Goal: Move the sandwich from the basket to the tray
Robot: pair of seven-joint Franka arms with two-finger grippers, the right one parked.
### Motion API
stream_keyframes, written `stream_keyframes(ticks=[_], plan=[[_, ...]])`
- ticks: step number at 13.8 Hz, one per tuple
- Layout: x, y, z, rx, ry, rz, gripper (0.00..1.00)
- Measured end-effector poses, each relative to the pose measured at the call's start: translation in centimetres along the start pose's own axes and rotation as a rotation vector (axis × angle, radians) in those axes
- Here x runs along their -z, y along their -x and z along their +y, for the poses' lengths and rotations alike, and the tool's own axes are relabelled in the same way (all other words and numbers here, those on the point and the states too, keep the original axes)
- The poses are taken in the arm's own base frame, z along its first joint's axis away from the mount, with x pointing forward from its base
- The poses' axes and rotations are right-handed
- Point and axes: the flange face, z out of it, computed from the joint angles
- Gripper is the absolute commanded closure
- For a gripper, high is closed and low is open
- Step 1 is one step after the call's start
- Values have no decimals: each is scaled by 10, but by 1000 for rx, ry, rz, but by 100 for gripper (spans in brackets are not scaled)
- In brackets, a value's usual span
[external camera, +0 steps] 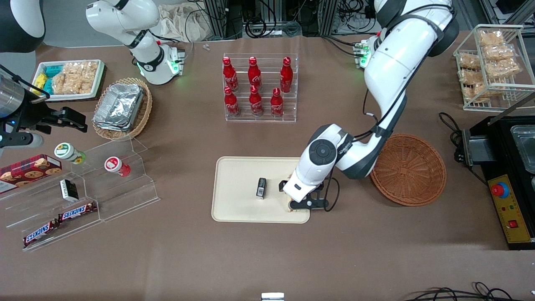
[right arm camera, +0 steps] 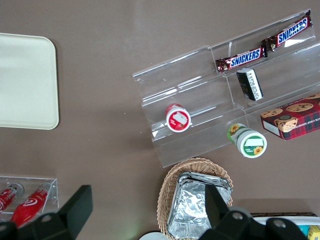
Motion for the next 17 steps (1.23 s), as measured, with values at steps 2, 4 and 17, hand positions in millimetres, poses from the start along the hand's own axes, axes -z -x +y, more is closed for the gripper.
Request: stream_keyframes(ticks=[2, 4, 17], plan=[[53, -4, -2, 58, -47, 17, 0], [105, -12, -16, 90, -100, 32, 0], [365, -35, -233, -19, -81, -177, 0]])
